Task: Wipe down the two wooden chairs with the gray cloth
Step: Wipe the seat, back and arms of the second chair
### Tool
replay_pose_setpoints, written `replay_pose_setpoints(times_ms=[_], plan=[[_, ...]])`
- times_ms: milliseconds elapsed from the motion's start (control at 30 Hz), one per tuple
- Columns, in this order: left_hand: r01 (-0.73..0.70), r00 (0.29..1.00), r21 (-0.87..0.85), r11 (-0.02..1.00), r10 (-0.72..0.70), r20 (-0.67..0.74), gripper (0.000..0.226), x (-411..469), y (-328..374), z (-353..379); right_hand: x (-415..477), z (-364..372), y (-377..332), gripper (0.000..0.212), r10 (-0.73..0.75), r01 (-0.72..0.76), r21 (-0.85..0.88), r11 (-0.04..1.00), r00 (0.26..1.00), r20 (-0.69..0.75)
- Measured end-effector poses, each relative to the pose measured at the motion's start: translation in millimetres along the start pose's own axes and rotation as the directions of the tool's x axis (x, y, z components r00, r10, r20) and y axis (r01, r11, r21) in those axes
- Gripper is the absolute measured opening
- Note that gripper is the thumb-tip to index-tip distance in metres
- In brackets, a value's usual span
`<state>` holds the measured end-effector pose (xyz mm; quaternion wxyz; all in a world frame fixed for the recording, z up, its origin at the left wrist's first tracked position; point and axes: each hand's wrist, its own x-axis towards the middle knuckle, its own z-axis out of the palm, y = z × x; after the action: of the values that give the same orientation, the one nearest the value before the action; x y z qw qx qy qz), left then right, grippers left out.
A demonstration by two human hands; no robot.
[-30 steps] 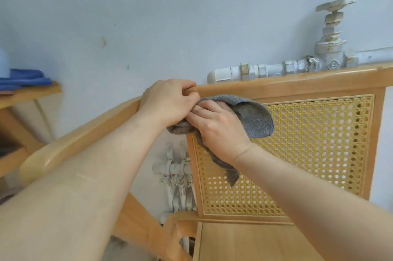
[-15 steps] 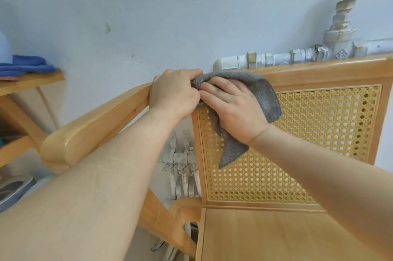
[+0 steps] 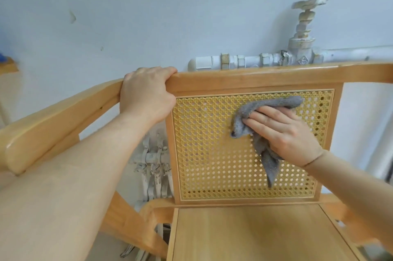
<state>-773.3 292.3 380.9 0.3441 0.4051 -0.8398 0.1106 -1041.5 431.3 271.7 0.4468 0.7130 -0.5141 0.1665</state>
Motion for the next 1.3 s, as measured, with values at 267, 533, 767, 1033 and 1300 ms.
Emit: replay_pose_setpoints(times_ms=[267, 533, 767, 1033, 1300], plan=[[-0.007, 0.999, 0.034, 0.999, 0.008, -0.034, 0.066, -2.2, 0.4, 4.3, 57.6, 53.0, -120.7, 0.045, 0.468, -0.44, 0.181, 0.88, 0.869, -0.16], [0.001, 1.0, 0.066, 0.998, -0.001, -0.003, 0.066, -1.8, 2.5, 0.7, -27.5, 6.4, 4.3, 0.034, 0.037, -0.036, -0.022, 0.999, 0.999, 0.008], [0.035, 0.999, 0.136, 0.99, -0.03, -0.034, 0.071, -3.0, 13.6, 5.4, -21.3, 22.1, -27.6, 0.052, 0.734, -0.687, 0.259, 0.679, 0.626, -0.265], [0.084, 0.996, 0.293, 0.952, -0.074, -0.045, 0.058, -2.9, 23.3, 22.2, -2.3, 26.9, -61.4, 0.041, 0.185, -0.179, 0.239, 0.954, 0.983, -0.004], [0.061, 0.991, 0.142, 0.988, -0.043, -0.127, 0.066, -15.8, 20.8, 31.4, -33.6, 8.4, -4.6, 0.047, 0.577, -0.539, 0.212, 0.815, 0.784, -0.227]])
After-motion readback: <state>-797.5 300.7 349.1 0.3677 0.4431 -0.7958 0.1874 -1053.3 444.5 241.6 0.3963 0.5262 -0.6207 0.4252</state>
